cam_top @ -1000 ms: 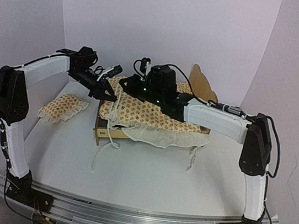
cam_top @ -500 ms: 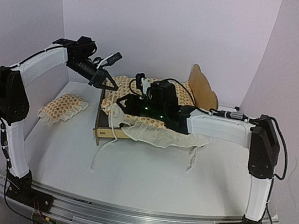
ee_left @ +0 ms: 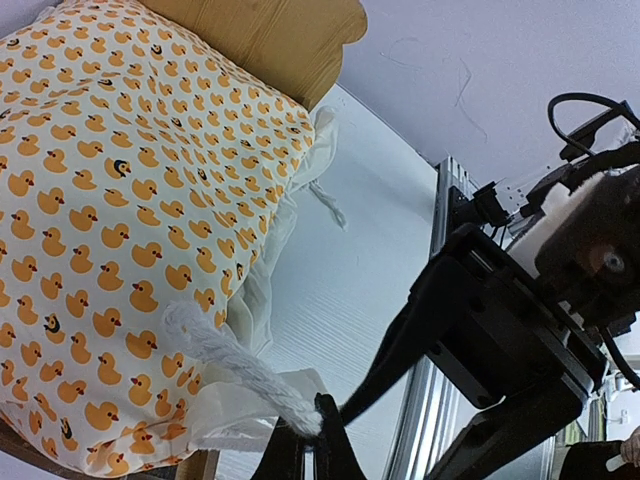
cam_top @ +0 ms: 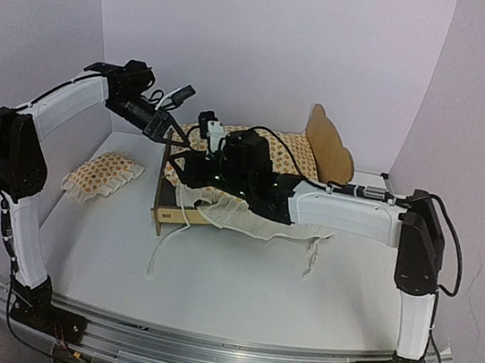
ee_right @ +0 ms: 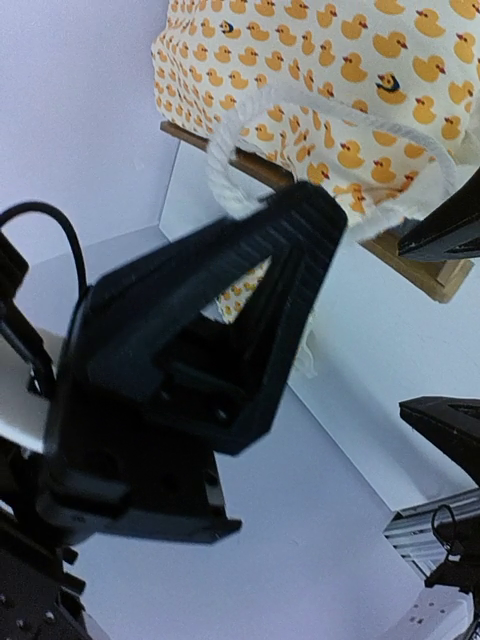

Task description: Set up the pet bed

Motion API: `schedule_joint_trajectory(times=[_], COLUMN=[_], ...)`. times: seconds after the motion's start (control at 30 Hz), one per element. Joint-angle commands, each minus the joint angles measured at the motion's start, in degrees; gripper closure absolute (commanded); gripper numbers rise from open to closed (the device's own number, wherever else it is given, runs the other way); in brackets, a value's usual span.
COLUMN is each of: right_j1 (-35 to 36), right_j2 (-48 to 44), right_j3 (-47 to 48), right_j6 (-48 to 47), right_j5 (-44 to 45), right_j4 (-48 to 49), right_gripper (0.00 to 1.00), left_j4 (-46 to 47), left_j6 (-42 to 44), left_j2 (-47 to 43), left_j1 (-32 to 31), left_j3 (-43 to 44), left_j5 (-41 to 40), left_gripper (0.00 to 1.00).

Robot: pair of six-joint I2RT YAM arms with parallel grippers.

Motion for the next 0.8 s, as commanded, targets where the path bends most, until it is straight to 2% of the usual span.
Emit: schedule_joint_trajectory(times=[0.0,0.1,0.17,0.2,0.27,0.3,0.47,0.57,0.6,0.67,0.7,0.77], right_j1=[-0.97,-1.29,-1.3,-1.36,-1.48,-1.57,-2.42,-2.7,-2.78,-3.03,-3.07,-3.03], right_j2=[3.23,5.51,7.47,8.29,9.1,9.3,7.8,7.59,7.84,7.05,5.77,1.89], right_j3=[4.64,7.18,9.54,10.72,11.97,12.49,13.43,14.38,14.65,13.41,11.6,6.94], right_j6=[-0.93,-0.27,-0.15,-0.03,0.08,0.0,-0.36,-0.16,-0.1,-0.24,-0.72,-2.18], right_j5=[3.69,2.02,0.8,0.58,0.79,0.9,0.55,-2.5,-4.33,-8.57,-9.17,-8.31], right_j4=[0.83,0.26,-0.1,-0.25,-0.21,-0.2,0.15,0.32,0.26,0.12,0.17,0.19], right_gripper=[0.54,0.54,0.59,0.66,0.95,1.0,1.0,0.98,0.9,0.66,0.62,0.6], left_j4=[-0.33,0.14,0.59,0.61,0.52,0.57,2.44,2.77,2.68,2.44,2.67,3.61], left_j6=[-0.31,-0.65,-0.95,-0.99,-0.84,-0.82,-0.83,-0.38,0.17,1.92,2.82,3.51], left_j2=[-2.11,-2.05,-2.06,-2.08,-2.16,-2.31,-3.04,-3.11,-3.11,-3.34,-3.58,-4.33], left_j1=[0.17,0.11,0.11,0.13,0.12,0.15,1.83,2.58,2.6,2.89,3.29,4.89], left_j3=[0.53,0.57,0.67,0.73,1.01,1.21,2.27,2.16,2.23,2.37,2.18,1.28], left_j5=[1.28,1.75,2.13,2.34,2.34,2.04,-1.22,-1.37,-1.53,-3.24,-4.8,-7.66], left_gripper=[1.0,1.0,1.0,1.0,1.0,1.0,1.0,1.0,1.0,1.0,1.0,1.0])
